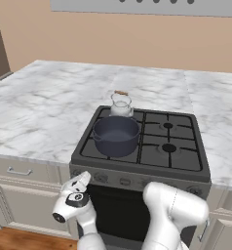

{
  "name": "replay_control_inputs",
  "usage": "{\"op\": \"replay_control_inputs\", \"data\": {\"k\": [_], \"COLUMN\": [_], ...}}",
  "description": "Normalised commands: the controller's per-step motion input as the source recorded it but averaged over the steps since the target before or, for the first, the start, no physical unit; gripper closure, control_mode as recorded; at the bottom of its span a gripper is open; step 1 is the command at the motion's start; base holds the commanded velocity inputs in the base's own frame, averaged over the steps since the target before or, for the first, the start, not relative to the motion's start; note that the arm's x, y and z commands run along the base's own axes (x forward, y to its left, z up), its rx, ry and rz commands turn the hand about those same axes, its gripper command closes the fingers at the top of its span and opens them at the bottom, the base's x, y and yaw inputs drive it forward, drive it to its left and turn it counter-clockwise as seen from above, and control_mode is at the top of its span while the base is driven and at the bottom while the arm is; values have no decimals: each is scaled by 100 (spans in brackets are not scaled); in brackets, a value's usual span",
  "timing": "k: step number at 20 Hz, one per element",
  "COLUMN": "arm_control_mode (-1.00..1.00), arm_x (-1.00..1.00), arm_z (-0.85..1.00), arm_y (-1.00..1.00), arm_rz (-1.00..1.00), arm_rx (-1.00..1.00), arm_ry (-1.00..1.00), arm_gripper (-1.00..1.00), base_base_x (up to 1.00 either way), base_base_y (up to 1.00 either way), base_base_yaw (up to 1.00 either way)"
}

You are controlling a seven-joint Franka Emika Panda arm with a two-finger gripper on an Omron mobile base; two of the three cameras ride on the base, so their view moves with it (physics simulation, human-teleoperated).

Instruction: Pick the kettle from the cabinet and place it on a stove burner. Then pick the pot from the counter and place it on another stove burner. Finally, turn both burners on.

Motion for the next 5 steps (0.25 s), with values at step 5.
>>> {"op": "replay_control_inputs", "data": {"k": [5], "arm_control_mode": [-100], "arm_x": [0], "arm_z": [0], "arm_y": [17], "arm_rz": [0], "arm_rx": [-14], "arm_ry": [11], "arm_gripper": [100], "base_base_x": [0], "base_base_y": [0], "base_base_yaw": [0]}}
